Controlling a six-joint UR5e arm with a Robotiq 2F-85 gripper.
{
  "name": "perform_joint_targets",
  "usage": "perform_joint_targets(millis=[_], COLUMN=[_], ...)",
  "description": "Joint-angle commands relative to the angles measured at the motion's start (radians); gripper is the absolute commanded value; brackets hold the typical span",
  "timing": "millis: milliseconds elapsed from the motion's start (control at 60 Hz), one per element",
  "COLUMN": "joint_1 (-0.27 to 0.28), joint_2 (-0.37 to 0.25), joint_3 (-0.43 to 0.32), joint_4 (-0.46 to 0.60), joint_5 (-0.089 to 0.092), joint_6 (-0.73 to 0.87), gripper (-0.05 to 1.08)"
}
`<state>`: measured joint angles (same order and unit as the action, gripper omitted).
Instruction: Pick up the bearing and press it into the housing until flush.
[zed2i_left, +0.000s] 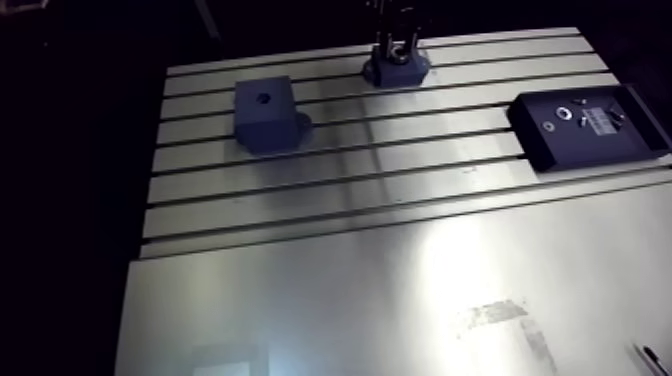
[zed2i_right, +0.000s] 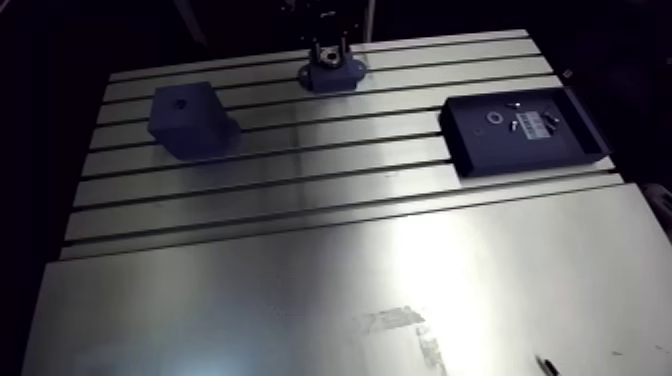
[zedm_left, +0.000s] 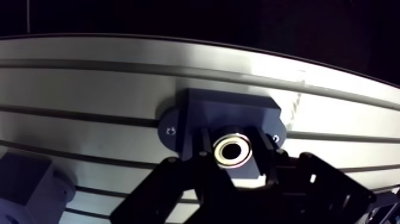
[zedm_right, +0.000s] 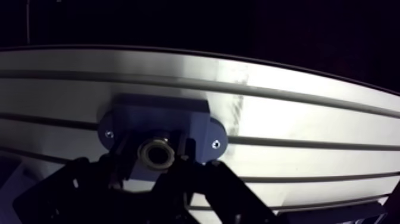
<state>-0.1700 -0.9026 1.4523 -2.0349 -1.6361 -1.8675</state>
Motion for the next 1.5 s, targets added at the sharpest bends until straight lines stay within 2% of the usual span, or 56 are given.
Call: perform_joint_targets(millis=[17, 517, 550, 567, 583, 600, 617, 633, 833, 1117, 1150, 1167, 1183, 1200, 1217, 1233, 1250, 1267, 1283, 1300, 1317, 1500], joint_1=[-0.002, -0.003, -0.003, -0.003, -0.003, -0.003, -0.003, -0.003, -0.003, -0.003, -0.003, -0.003, -0.003, -0.003, -0.003, -0.005, -0.005, -0.006, -0.006, -0.009, -0.013, -0.025], joint_2=[-0.002, -0.001, -0.001, -0.002, -0.002, -0.002, -0.002, -0.003, -0.015, -0.092, -0.1, -0.104, -0.104, -0.104, -0.104, -0.104, -0.104, -0.103, -0.103, -0.103, -0.101, -0.09], joint_3=[0.004, 0.009, 0.009, 0.009, 0.009, 0.009, 0.009, 0.009, 0.003, -0.03, -0.037, -0.045, -0.045, -0.051, -0.051, -0.055, -0.055, -0.056, -0.056, -0.054, -0.052, -0.063], joint_4=[0.0, 0.0, -0.001, -0.001, -0.001, -0.001, -0.001, -0.002, 0.0, 0.041, 0.054, 0.069, 0.069, 0.082, 0.082, 0.089, 0.089, 0.089, 0.089, 0.09, 0.091, 0.14], joint_5=[0.0, 0.0, 0.0, 0.0, 0.0, 0.0, 0.0, 0.0, 0.004, 0.008, 0.008, 0.009, 0.009, 0.008, 0.008, 0.009, 0.009, 0.011, 0.011, 0.011, 0.011, 0.014], joint_6=[-0.002, -0.002, -0.002, -0.002, -0.002, -0.002, -0.002, -0.002, -0.002, -0.002, -0.002, -0.002, -0.002, 0.001, 0.001, 0.004, 0.004, 0.008, 0.008, 0.008, 0.008, 0.014], gripper=[0.58, 0.58, 0.54, 0.42, 0.42, 0.19, 0.19, 0.02, 0.0, 0.01, 0.03, 0.13, 0.13, 0.31, 0.31, 0.62, 0.62, 0.86, 0.86, 0.99, 1.06, 1.08])
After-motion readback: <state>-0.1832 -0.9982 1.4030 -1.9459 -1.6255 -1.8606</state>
